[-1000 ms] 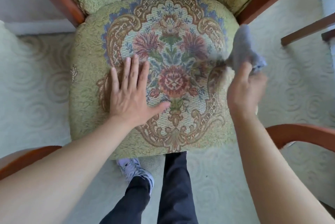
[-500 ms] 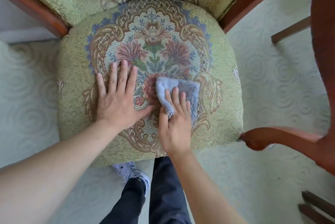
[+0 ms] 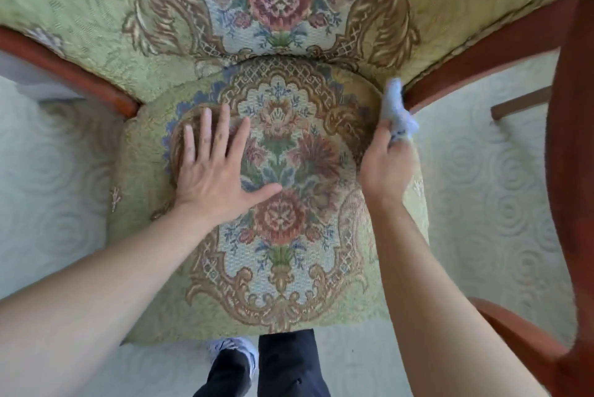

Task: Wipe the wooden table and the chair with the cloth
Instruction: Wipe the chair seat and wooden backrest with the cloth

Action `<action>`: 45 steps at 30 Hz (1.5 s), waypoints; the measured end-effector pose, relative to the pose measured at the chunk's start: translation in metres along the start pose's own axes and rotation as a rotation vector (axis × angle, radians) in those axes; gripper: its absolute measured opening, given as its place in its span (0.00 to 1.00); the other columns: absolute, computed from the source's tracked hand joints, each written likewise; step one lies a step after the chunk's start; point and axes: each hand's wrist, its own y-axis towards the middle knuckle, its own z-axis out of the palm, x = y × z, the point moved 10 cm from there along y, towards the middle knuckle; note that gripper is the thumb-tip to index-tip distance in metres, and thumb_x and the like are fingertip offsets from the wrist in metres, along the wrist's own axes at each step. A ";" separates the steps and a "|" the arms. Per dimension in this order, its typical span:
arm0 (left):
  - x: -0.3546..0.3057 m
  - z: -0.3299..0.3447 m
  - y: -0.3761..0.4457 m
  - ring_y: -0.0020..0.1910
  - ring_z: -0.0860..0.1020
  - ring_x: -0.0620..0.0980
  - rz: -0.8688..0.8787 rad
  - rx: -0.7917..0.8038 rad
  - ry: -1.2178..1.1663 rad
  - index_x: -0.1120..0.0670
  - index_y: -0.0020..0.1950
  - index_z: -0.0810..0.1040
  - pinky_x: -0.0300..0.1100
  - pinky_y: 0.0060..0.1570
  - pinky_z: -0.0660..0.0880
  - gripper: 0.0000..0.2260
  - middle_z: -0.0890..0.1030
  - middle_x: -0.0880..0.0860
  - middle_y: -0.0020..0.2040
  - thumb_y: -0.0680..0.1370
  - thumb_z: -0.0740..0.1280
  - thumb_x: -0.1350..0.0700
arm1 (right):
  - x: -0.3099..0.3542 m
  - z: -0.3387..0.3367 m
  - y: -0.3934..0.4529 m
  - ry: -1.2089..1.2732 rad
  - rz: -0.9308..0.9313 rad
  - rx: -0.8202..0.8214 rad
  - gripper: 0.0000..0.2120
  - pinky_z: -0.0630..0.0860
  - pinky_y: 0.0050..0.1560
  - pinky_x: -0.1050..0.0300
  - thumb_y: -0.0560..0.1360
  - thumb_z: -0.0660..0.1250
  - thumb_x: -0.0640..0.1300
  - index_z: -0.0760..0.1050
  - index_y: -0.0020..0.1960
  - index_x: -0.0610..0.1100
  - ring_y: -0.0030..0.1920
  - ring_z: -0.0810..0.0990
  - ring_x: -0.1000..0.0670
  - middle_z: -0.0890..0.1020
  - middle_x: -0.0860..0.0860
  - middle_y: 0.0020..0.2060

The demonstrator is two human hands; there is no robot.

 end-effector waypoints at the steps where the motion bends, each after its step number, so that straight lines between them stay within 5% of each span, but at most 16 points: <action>1: 0.001 0.001 0.005 0.80 0.34 0.62 0.000 0.005 0.006 0.52 0.82 0.36 0.62 0.78 0.38 0.54 0.35 0.59 0.81 0.68 0.40 0.16 | 0.000 0.022 0.005 -0.063 -0.011 0.073 0.28 0.70 0.60 0.52 0.80 0.50 0.55 0.73 0.69 0.39 0.68 0.73 0.41 0.77 0.40 0.66; 4: 0.001 0.005 0.011 0.80 0.36 0.65 0.002 0.006 0.038 0.54 0.83 0.39 0.63 0.77 0.39 0.56 0.37 0.61 0.82 0.67 0.42 0.16 | 0.011 0.068 -0.007 -0.277 -0.154 0.166 0.28 0.45 0.79 0.46 0.80 0.48 0.51 0.59 0.79 0.45 0.80 0.49 0.42 0.56 0.45 0.80; 9: 0.000 0.004 0.008 0.80 0.39 0.66 0.013 0.006 0.013 0.56 0.83 0.44 0.66 0.77 0.44 0.57 0.41 0.62 0.82 0.67 0.45 0.17 | 0.036 0.097 -0.065 -0.380 -0.483 0.383 0.29 0.41 0.80 0.51 0.80 0.44 0.56 0.59 0.79 0.50 0.81 0.44 0.48 0.56 0.52 0.80; 11: -0.001 0.001 0.008 0.80 0.40 0.65 0.020 -0.001 -0.003 0.56 0.83 0.45 0.66 0.77 0.44 0.57 0.42 0.62 0.82 0.68 0.46 0.17 | 0.036 0.093 -0.079 -0.250 -0.449 0.552 0.26 0.49 0.79 0.55 0.82 0.47 0.58 0.67 0.76 0.52 0.78 0.51 0.57 0.63 0.57 0.77; 13: -0.003 0.000 0.007 0.81 0.40 0.63 0.036 0.003 0.007 0.57 0.83 0.46 0.65 0.78 0.45 0.56 0.42 0.62 0.82 0.69 0.46 0.17 | 0.026 0.078 -0.078 0.029 -0.167 0.664 0.22 0.73 0.65 0.55 0.82 0.53 0.60 0.78 0.63 0.50 0.61 0.77 0.62 0.81 0.61 0.60; 15: -0.004 -0.003 0.011 0.81 0.40 0.59 0.060 0.002 0.029 0.56 0.83 0.46 0.62 0.78 0.45 0.54 0.41 0.61 0.82 0.70 0.45 0.18 | 0.018 0.054 -0.053 0.379 0.199 0.590 0.19 0.77 0.33 0.63 0.79 0.59 0.59 0.79 0.49 0.45 0.31 0.80 0.62 0.84 0.61 0.31; 17: -0.004 -0.007 0.017 0.81 0.39 0.57 0.073 0.002 0.032 0.54 0.83 0.44 0.59 0.79 0.43 0.52 0.39 0.60 0.82 0.71 0.43 0.19 | 0.023 0.026 -0.020 0.585 0.325 0.403 0.19 0.74 0.27 0.64 0.77 0.60 0.59 0.79 0.50 0.45 0.27 0.79 0.59 0.82 0.56 0.27; 22: 0.015 -0.014 0.034 0.81 0.36 0.56 -0.022 -0.014 0.001 0.50 0.83 0.40 0.58 0.79 0.43 0.51 0.36 0.58 0.82 0.71 0.42 0.19 | 0.082 0.002 0.026 0.199 -0.158 0.074 0.20 0.65 0.25 0.66 0.78 0.56 0.60 0.70 0.31 0.52 0.25 0.73 0.62 0.76 0.60 0.23; 24: 0.022 -0.010 0.034 0.80 0.34 0.56 -0.037 0.015 0.015 0.49 0.83 0.38 0.58 0.79 0.40 0.51 0.36 0.58 0.82 0.70 0.41 0.18 | 0.089 0.043 0.017 -0.040 -0.321 0.201 0.20 0.72 0.34 0.58 0.80 0.51 0.60 0.77 0.43 0.53 0.37 0.81 0.58 0.82 0.56 0.34; 25: 0.023 -0.007 0.034 0.80 0.34 0.56 -0.043 0.029 0.022 0.49 0.83 0.37 0.58 0.79 0.39 0.51 0.36 0.58 0.82 0.69 0.40 0.18 | 0.084 0.070 0.007 -0.169 -0.373 0.307 0.25 0.78 0.53 0.52 0.82 0.49 0.59 0.79 0.60 0.47 0.57 0.82 0.47 0.85 0.47 0.53; 27: 0.024 -0.005 0.035 0.81 0.36 0.57 -0.046 0.031 0.032 0.49 0.83 0.38 0.58 0.79 0.39 0.52 0.37 0.58 0.82 0.69 0.40 0.17 | 0.071 0.114 -0.019 -0.456 -0.507 0.430 0.30 0.53 0.79 0.46 0.83 0.43 0.57 0.61 0.78 0.43 0.80 0.54 0.42 0.61 0.44 0.78; 32: 0.019 -0.004 0.034 0.81 0.41 0.61 -0.022 0.030 0.045 0.51 0.83 0.41 0.60 0.79 0.42 0.51 0.42 0.60 0.83 0.69 0.38 0.19 | 0.070 0.135 -0.061 -0.383 -0.615 0.457 0.28 0.44 0.80 0.52 0.81 0.46 0.55 0.65 0.77 0.46 0.80 0.52 0.45 0.63 0.48 0.78; 35: 0.015 -0.008 0.035 0.82 0.42 0.61 -0.029 0.045 0.020 0.53 0.81 0.42 0.61 0.78 0.43 0.50 0.43 0.61 0.83 0.69 0.37 0.20 | 0.069 0.128 -0.070 -0.181 -0.503 0.547 0.24 0.42 0.76 0.66 0.82 0.51 0.54 0.73 0.72 0.46 0.77 0.54 0.57 0.68 0.56 0.74; 39: 0.016 -0.019 0.031 0.80 0.33 0.56 -0.042 0.099 -0.022 0.49 0.79 0.29 0.57 0.79 0.38 0.50 0.31 0.58 0.80 0.66 0.30 0.19 | 0.046 0.106 -0.067 0.258 0.139 0.582 0.23 0.76 0.59 0.56 0.78 0.57 0.63 0.79 0.47 0.46 0.56 0.80 0.53 0.84 0.54 0.51; 42: 0.006 -0.048 0.021 0.79 0.30 0.54 0.027 0.077 -0.126 0.42 0.78 0.27 0.55 0.79 0.39 0.47 0.25 0.54 0.78 0.68 0.35 0.18 | 0.058 0.081 -0.069 0.553 0.371 0.521 0.29 0.78 0.55 0.58 0.74 0.60 0.65 0.77 0.63 0.45 0.56 0.81 0.53 0.83 0.53 0.56; 45: 0.003 -0.098 0.015 0.80 0.32 0.53 0.029 -0.013 -0.182 0.41 0.79 0.30 0.55 0.80 0.41 0.45 0.27 0.52 0.79 0.70 0.38 0.18 | 0.089 0.040 -0.065 0.563 0.338 0.387 0.26 0.76 0.41 0.61 0.77 0.60 0.63 0.76 0.60 0.42 0.46 0.79 0.55 0.81 0.52 0.49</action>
